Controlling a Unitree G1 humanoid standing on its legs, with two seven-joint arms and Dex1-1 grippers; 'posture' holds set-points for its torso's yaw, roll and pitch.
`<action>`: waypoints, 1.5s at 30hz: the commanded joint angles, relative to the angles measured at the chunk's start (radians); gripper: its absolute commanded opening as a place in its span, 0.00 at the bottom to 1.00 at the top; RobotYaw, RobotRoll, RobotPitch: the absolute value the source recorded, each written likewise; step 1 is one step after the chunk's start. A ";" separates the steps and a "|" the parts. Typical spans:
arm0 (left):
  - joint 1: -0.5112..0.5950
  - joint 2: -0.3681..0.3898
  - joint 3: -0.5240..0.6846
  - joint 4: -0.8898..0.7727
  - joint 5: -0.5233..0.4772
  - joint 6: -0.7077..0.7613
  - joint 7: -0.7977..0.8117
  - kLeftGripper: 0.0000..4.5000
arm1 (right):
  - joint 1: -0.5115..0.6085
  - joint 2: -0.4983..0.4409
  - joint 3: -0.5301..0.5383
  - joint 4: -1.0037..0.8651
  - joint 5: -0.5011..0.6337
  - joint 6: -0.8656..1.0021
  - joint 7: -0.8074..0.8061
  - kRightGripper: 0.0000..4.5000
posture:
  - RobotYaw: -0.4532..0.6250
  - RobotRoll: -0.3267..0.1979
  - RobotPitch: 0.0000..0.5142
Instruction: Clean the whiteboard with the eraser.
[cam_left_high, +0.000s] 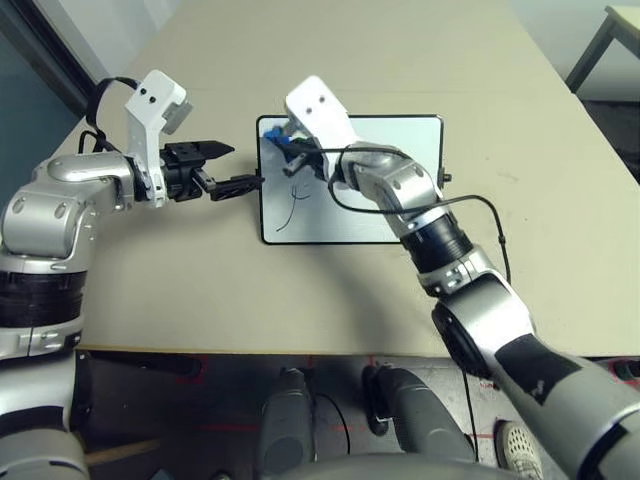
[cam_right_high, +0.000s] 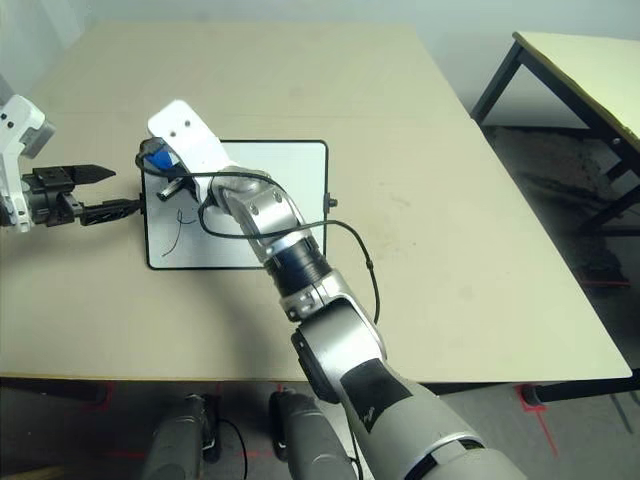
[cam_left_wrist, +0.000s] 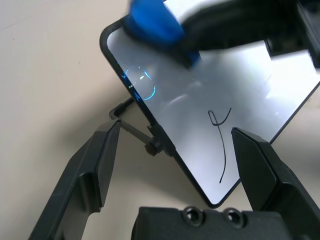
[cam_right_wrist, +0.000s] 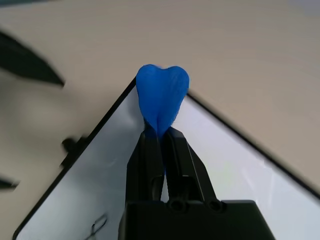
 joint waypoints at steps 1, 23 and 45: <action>0.015 0.016 0.005 -0.009 -0.001 0.003 -0.005 1.00 | -0.005 0.018 -0.010 0.065 -0.011 -0.028 -0.017 0.00 | 0.38 0.62 0.31; -0.014 0.011 -0.010 0.022 0.009 -0.014 -0.010 1.00 | 0.197 0.018 0.143 -0.190 -0.014 0.120 0.033 0.00 | 0.37 0.62 0.29; -0.035 0.020 -0.014 0.035 0.022 -0.016 -0.031 1.00 | 0.054 -0.117 -0.058 -0.027 -0.009 0.026 -0.031 0.00 | 0.37 0.62 0.27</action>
